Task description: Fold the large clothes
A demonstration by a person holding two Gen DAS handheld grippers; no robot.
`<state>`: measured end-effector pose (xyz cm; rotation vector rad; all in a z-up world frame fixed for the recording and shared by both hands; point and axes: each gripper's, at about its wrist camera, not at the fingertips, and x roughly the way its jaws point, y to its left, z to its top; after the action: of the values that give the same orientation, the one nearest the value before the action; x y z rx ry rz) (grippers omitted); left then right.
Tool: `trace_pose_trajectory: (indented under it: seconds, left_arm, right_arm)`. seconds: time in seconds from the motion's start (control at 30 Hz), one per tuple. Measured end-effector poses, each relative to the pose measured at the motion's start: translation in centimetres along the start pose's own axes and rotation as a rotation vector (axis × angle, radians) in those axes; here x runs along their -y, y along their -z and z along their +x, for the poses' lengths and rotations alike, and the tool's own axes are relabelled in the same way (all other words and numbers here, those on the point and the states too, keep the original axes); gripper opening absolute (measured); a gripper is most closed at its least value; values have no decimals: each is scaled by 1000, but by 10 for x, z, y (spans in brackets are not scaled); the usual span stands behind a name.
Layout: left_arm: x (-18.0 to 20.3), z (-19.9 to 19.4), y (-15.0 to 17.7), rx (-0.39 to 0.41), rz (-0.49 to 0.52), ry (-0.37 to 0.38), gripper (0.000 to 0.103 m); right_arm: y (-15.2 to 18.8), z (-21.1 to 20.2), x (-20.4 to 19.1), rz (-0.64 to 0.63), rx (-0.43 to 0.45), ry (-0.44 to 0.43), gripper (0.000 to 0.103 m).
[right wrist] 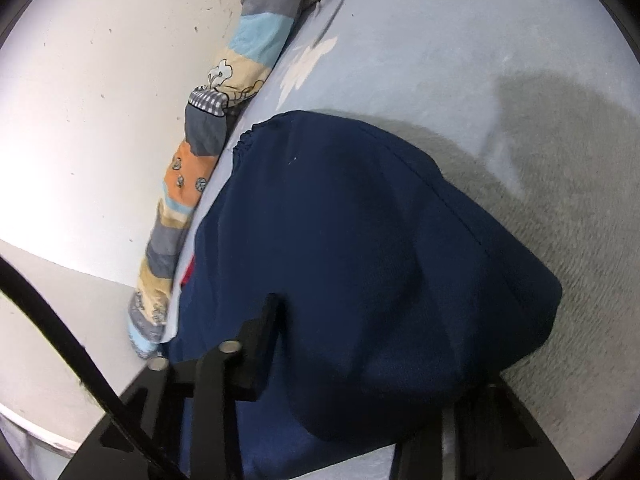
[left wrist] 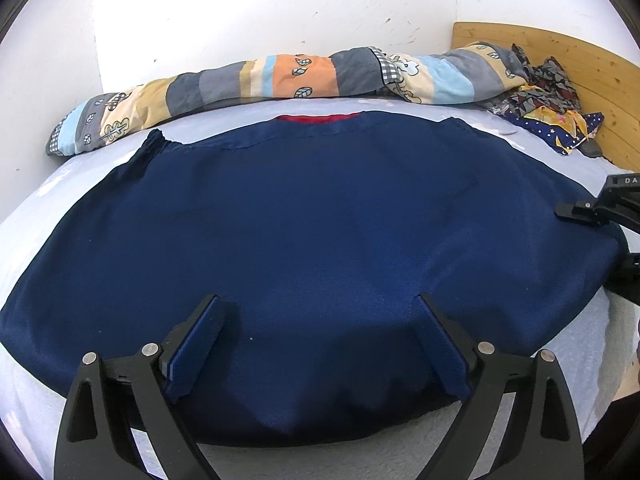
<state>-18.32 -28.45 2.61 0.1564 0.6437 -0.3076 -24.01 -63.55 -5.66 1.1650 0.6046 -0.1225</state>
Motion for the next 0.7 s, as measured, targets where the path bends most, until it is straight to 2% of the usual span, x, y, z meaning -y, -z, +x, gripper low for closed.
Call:
trace_pose_trajectory:
  seconds: [0.13,0.33,0.43,0.53,0.7]
  left_arm:
    - [0,0,0,-1,0,-2,94]
    - [-3,0,-2,-7,-9,5,95]
    - [-10,-3,-9,-35,-18,25,94]
    - [-34,-19,-26,-39,-56,8,94]
    - [-117,-48,-69,-40,-93,-56,94]
  right_arm:
    - [-1,-5,-12,-48,14,-9,18]
    - [1,-18,-33,-89,54,-49,15]
    - [1,-24,-48,-111,63,-65,15]
    - [3,-32,-74,-183,78,-51,15]
    - [22,-34,-147,-368,97,2,15]
